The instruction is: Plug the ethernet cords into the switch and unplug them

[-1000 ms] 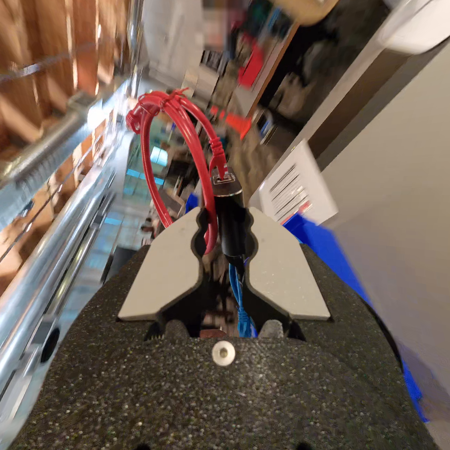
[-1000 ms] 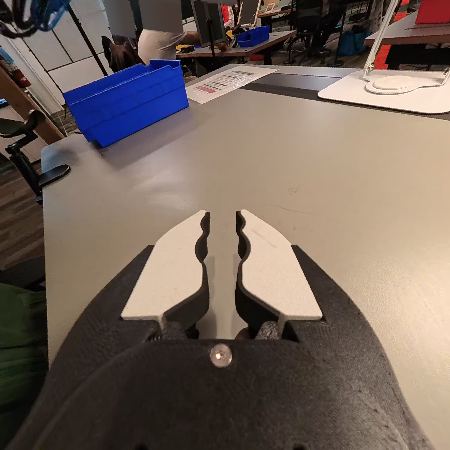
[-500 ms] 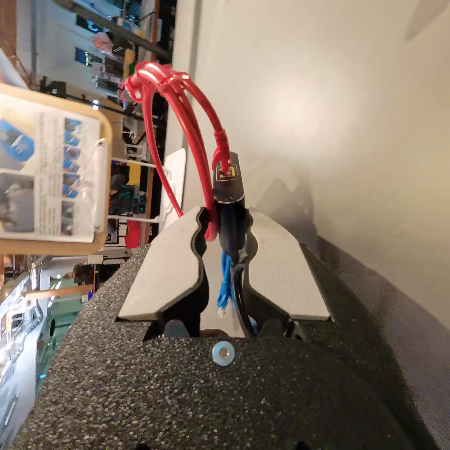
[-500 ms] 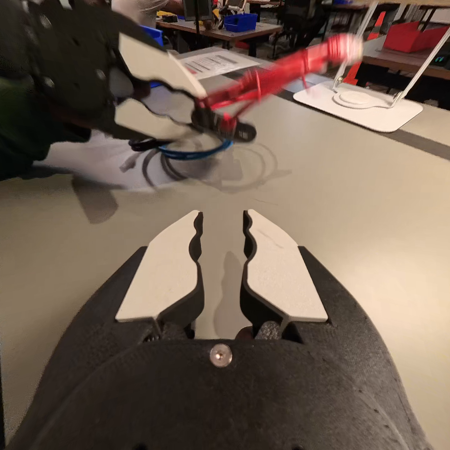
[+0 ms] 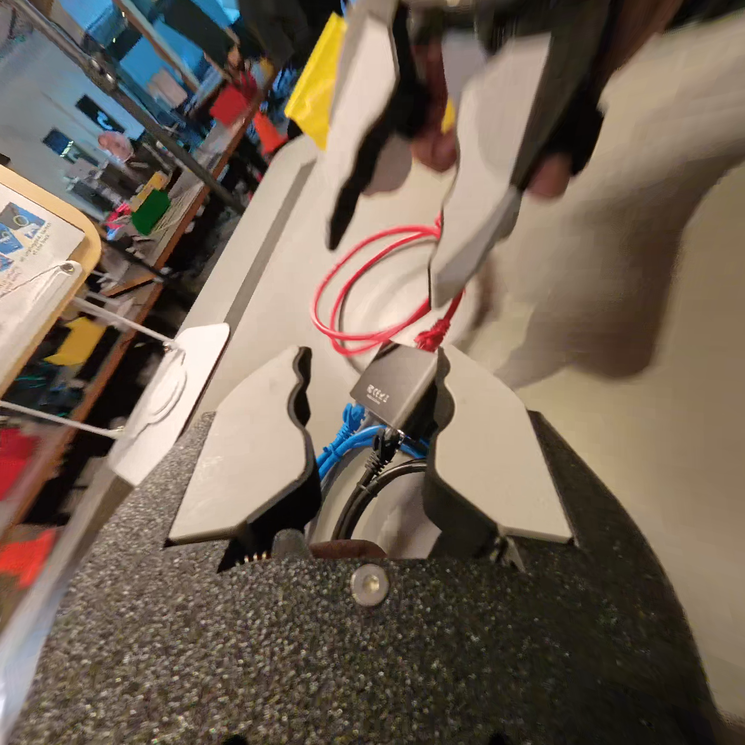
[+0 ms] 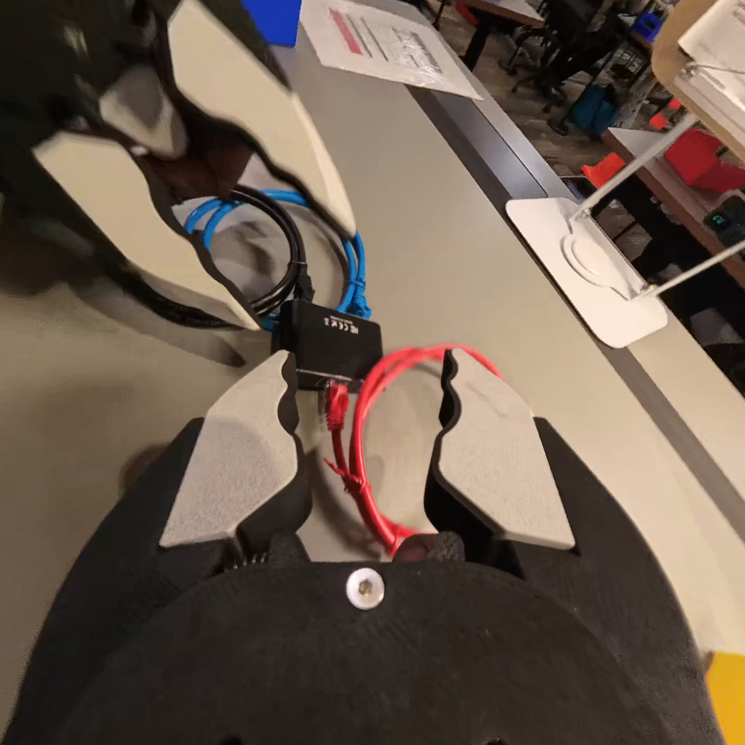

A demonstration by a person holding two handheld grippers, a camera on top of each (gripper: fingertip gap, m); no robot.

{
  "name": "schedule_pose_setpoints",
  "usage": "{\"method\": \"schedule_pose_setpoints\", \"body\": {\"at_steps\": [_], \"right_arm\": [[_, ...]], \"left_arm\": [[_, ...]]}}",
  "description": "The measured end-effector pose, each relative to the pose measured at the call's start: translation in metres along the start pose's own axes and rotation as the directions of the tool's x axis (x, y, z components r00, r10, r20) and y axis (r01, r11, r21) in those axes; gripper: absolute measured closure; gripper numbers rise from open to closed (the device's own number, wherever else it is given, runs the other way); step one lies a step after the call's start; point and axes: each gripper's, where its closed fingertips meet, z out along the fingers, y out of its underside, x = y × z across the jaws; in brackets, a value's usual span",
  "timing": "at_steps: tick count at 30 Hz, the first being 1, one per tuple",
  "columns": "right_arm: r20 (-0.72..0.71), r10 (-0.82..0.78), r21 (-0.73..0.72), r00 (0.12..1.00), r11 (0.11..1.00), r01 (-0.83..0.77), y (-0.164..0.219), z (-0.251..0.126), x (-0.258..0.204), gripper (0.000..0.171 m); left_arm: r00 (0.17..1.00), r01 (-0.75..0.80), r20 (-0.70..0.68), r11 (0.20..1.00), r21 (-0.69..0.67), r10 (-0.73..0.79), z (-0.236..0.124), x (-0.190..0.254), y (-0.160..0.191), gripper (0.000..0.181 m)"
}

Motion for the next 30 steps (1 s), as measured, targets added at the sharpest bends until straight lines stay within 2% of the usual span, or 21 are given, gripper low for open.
{"method": "schedule_pose_setpoints", "body": {"at_steps": [2, 5, 7, 9, 13, 14, 16, 17, 20, 22, 25, 27, 30], "right_arm": [[0.026, -0.029, -0.038, 0.999, 0.999, 0.03, -0.004, 0.009, 0.001, 0.104], [0.116, -0.029, -0.119, 0.993, 0.992, 0.043, 0.002, 0.021, -0.003, 0.107], [0.191, -0.017, -0.162, 0.981, 0.986, 0.048, 0.011, 0.025, -0.011, 0.109], [0.248, -0.014, -0.16, 0.969, 0.986, 0.055, 0.018, 0.025, -0.021, 0.119], [0.331, -0.016, -0.094, 0.943, 0.994, 0.05, 0.027, 0.025, -0.043, 0.126], [0.336, -0.015, -0.115, 0.942, 0.992, 0.056, 0.034, 0.026, -0.045, 0.126], [0.293, -0.029, -0.151, 0.956, 0.986, 0.076, 0.046, 0.031, -0.04, 0.127], [0.278, -0.029, -0.143, 0.96, 0.987, 0.071, 0.045, 0.032, -0.037, 0.132], [0.229, -0.013, -0.163, 0.973, 0.985, 0.052, 0.049, 0.037, -0.027, 0.135], [0.196, -0.071, -0.2, 0.978, 0.973, 0.111, 0.057, 0.039, -0.023, 0.135], [0.161, -0.135, -0.226, 0.978, 0.959, 0.169, 0.063, 0.04, -0.019, 0.14], [0.15, -0.164, -0.227, 0.975, 0.954, 0.195, 0.064, 0.041, -0.018, 0.151], [0.122, -0.226, -0.214, 0.967, 0.945, 0.248, 0.063, 0.044, -0.015, 0.154]], "left_arm": [[0.991, 0.127, -0.039, 0.989, 0.071, -0.124, -0.013, -0.015, -0.011, 0.112], [0.961, 0.266, -0.111, 0.957, 0.119, -0.254, -0.023, -0.04, -0.016, 0.112], [0.939, 0.306, -0.187, 0.949, 0.078, -0.287, -0.018, -0.045, -0.01, 0.105], [0.938, 0.289, -0.209, 0.957, 0.031, -0.276, -0.005, -0.048, 0.002, 0.094], [0.89, 0.39, -0.306, 0.911, 0.13, -0.337, 0.017, -0.03, -0.001, 0.096], [0.886, 0.389, -0.321, 0.914, 0.119, -0.335, 0.022, -0.022, 0.002, 0.096], [0.925, 0.308, -0.26, 0.948, 0.083, -0.277, 0.028, -0.018, 0.008, 0.096], [0.935, 0.276, -0.251, 0.959, 0.065, -0.252, 0.03, -0.013, 0.01, 0.098], [0.95, 0.166, -0.259, 0.984, -0.058, -0.176, 0.038, 0.009, 0.025, 0.095], [0.958, 0.105, -0.254, 0.987, -0.122, -0.133, 0.042, 0.02, 0.032, 0.097], [0.93, 0.192, -0.284, 0.968, -0.163, -0.233, 0.044, 0.029, 0.034, 0.094], [0.904, 0.219, -0.326, 0.955, -0.198, -0.275, 0.045, 0.038, 0.036, 0.091], [0.919, 0.189, -0.303, 0.957, -0.218, -0.251, 0.048, 0.039, 0.04, 0.087]]}}
